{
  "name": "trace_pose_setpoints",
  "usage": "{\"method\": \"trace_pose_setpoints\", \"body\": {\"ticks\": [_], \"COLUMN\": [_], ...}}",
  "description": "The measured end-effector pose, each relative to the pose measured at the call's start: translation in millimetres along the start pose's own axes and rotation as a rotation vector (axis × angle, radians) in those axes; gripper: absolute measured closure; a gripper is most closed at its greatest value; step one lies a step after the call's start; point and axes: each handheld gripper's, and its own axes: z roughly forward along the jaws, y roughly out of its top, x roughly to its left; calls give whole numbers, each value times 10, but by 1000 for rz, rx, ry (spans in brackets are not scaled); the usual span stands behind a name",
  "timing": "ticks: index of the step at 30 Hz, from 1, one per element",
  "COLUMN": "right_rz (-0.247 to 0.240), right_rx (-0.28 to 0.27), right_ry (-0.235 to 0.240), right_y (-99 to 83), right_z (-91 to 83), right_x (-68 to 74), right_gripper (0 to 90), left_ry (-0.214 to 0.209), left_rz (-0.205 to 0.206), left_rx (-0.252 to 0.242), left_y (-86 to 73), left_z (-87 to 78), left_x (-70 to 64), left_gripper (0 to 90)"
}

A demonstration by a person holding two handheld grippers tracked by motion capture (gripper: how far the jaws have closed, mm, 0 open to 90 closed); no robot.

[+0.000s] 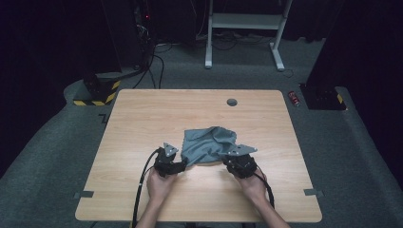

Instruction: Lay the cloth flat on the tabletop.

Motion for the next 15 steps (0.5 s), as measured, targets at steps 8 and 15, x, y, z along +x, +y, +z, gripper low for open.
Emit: {"method": "trace_pose_setpoints", "body": {"ticks": [8, 15], "right_rz": [36, 53], "right_rx": [28, 78], "right_ry": [-15, -40], "right_y": [96, 269], "right_z": [317, 594], "right_x": [15, -87], "right_gripper": [642, 831], "left_ry": [0, 0], "left_rz": [0, 0], "left_rx": [0, 0], "left_y": [0, 0], "left_z": [0, 0], "left_x": [0, 0], "left_gripper": [336, 336]}}
